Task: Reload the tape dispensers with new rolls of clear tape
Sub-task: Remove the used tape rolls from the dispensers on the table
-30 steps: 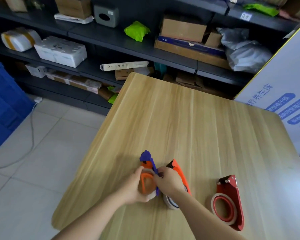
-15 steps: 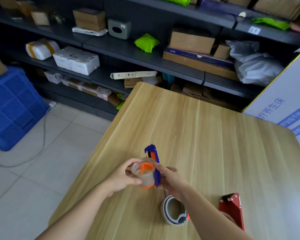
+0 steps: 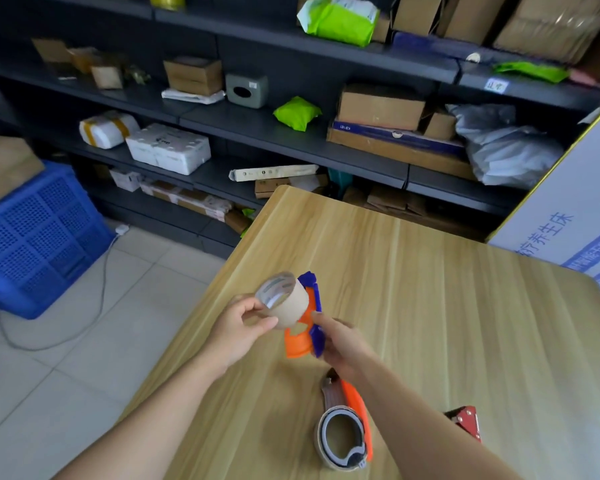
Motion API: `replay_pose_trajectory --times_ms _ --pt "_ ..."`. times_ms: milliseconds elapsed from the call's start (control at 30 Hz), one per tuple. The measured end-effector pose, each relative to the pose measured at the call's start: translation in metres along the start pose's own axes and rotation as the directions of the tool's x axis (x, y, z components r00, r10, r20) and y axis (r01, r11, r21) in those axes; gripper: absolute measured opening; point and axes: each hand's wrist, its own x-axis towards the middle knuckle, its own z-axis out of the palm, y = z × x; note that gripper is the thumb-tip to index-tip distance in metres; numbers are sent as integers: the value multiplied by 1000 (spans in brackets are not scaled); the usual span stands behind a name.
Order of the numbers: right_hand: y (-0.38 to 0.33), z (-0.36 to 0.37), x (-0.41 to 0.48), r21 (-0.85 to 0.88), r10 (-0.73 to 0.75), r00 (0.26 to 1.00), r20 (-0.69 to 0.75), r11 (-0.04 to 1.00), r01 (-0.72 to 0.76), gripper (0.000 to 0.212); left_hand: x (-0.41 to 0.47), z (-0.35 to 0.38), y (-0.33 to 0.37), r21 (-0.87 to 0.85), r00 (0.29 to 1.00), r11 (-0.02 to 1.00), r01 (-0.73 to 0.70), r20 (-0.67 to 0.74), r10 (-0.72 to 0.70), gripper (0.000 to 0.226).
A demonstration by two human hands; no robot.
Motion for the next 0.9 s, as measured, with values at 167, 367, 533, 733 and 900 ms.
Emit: replay_pose_trajectory --times_ms 167,367,533,733,900 --pt "2 1 3 -122 41 999 -20 992 -44 65 17 -9 12 133 996 990 48 -80 -38 21" --pt "18 18 10 -197 166 986 -14 966 -166 49 38 -14 8 293 991 951 102 -108 -73 22" --pt "36 31 20 -186 230 971 -70 953 -239 46 66 -17 -11 419 990 897 137 -69 -119 12" --pt "44 46 29 -421 206 963 -176 868 -263 26 98 -20 -33 537 987 833 136 -4 -158 19" --pt "47 54 33 -658 112 976 -189 723 -210 19 124 -18 -41 549 964 818 175 74 -255 24"
